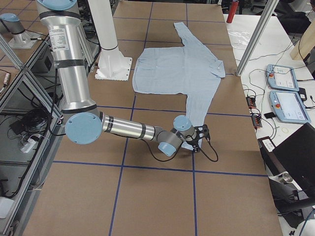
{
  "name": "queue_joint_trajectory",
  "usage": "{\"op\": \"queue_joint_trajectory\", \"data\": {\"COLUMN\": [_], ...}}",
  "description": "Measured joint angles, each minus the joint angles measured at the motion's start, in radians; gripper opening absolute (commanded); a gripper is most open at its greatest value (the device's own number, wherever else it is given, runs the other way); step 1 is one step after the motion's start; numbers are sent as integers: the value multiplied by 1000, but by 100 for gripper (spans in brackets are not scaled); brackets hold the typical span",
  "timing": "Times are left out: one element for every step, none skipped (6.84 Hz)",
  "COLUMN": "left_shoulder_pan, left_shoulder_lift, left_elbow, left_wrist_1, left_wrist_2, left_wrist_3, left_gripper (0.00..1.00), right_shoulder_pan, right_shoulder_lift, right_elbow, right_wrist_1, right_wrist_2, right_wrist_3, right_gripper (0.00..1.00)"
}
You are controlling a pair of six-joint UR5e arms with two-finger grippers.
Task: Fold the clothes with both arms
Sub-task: 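Move the right gripper over the cuff of the sleeve nearest it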
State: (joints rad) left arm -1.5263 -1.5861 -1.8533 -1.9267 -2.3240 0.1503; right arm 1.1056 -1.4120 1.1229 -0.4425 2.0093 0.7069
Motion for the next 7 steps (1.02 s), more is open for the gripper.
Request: {"op": "queue_joint_trajectory", "data": {"left_shoulder_pan": [0, 0, 0, 0, 0, 0, 0], "left_shoulder_lift": [0, 0, 0, 0, 0, 0, 0], "left_elbow": [0, 0, 0, 0, 0, 0, 0], "left_wrist_1": [0, 0, 0, 0, 0, 0, 0], "left_wrist_2": [0, 0, 0, 0, 0, 0, 0], "left_wrist_3": [0, 0, 0, 0, 0, 0, -1], "left_gripper": [100, 100, 100, 100, 100, 100, 100], "right_shoulder_pan": [0, 1, 3, 9, 19, 37, 53], "right_shoulder_lift": [0, -2, -7, -10, -11, -9, -6], "right_elbow": [0, 2, 6, 9, 5, -8, -25], "right_wrist_1": [0, 2, 5, 6, 3, 0, -2], "right_wrist_2": [0, 1, 2, 4, 7, 18, 34], "right_wrist_3": [0, 0, -1, -4, -12, -26, -35], "right_gripper": [0, 0, 0, 1, 17, 25, 27]}}
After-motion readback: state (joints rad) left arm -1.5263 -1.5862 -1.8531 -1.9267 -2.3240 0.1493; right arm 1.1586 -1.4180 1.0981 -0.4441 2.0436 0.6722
